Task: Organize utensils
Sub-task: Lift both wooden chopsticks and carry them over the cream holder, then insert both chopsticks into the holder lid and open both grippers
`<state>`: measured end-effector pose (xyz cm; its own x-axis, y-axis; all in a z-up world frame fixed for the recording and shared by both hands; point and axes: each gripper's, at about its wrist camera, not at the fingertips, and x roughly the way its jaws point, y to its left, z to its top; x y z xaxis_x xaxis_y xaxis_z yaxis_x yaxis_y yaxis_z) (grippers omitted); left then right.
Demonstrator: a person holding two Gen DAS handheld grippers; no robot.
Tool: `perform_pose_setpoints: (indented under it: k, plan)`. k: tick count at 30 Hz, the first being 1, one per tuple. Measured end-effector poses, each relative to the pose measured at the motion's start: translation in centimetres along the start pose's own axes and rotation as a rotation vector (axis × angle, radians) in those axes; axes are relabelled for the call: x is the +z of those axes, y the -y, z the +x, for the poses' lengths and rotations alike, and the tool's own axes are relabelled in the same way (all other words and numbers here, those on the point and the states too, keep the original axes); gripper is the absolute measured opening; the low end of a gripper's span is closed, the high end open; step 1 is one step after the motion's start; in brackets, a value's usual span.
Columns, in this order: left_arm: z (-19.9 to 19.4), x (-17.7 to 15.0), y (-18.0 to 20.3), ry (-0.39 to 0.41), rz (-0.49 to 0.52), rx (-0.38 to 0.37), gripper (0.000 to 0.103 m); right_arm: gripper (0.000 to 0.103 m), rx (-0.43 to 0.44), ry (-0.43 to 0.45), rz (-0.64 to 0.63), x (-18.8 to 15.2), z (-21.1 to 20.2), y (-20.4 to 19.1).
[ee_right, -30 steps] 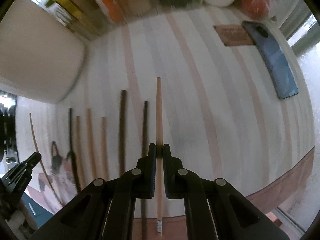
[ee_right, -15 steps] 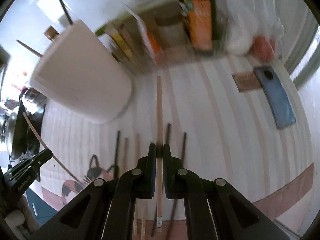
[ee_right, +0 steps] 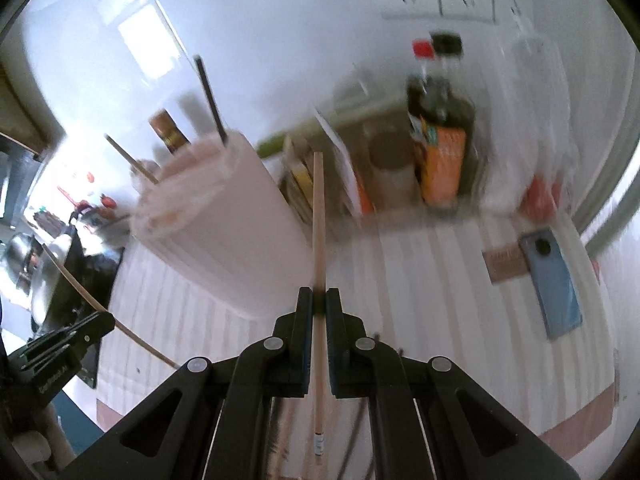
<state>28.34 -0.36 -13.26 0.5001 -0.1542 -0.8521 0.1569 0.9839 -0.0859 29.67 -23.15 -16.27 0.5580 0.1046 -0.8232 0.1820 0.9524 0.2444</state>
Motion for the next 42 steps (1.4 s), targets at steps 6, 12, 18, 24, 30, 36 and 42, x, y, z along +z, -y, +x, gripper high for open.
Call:
perform_pose_setpoints:
  k: [6, 12, 18, 24, 30, 36, 42]
  plan:
    - [-3.3, 1.8, -0.3, 0.063, -0.02, -0.01, 0.004, 0.006, 0.048, 0.067, -0.031, 2.4, -2.0, -2.4]
    - [-7.5, 4.9, 0.2, 0.15, -0.018, -0.044, 0.004, 0.006, 0.101, 0.135, -0.075, 5.5, -4.1, -5.1]
    - [-10.4, 9.6, 1.2, 0.257, -0.029, -0.073, 0.004, 0.006, 0.135, 0.231, -0.101, 10.3, -6.4, -7.4]
    - [-9.9, 14.4, 2.9, 0.293, -0.01, -0.104, 0.004, 0.006, 0.142, 0.327, -0.075, 15.4, -6.8, -8.5]
    - [-6.3, 17.9, 3.4, 0.265, 0.022, -0.085, 0.004, 0.006, 0.147, 0.389, -0.03, 18.5, -4.7, -8.4]
    - [-2.0, 19.1, 3.1, 0.193, 0.031, -0.067, 0.004, 0.006, 0.14, 0.44, -0.031, 19.0, -1.5, -8.4]
    - [1.4, 18.5, 2.9, 0.104, 0.024, -0.075, 0.004, 0.006, 0.129, 0.454, -0.069, 18.0, 1.2, -8.3]
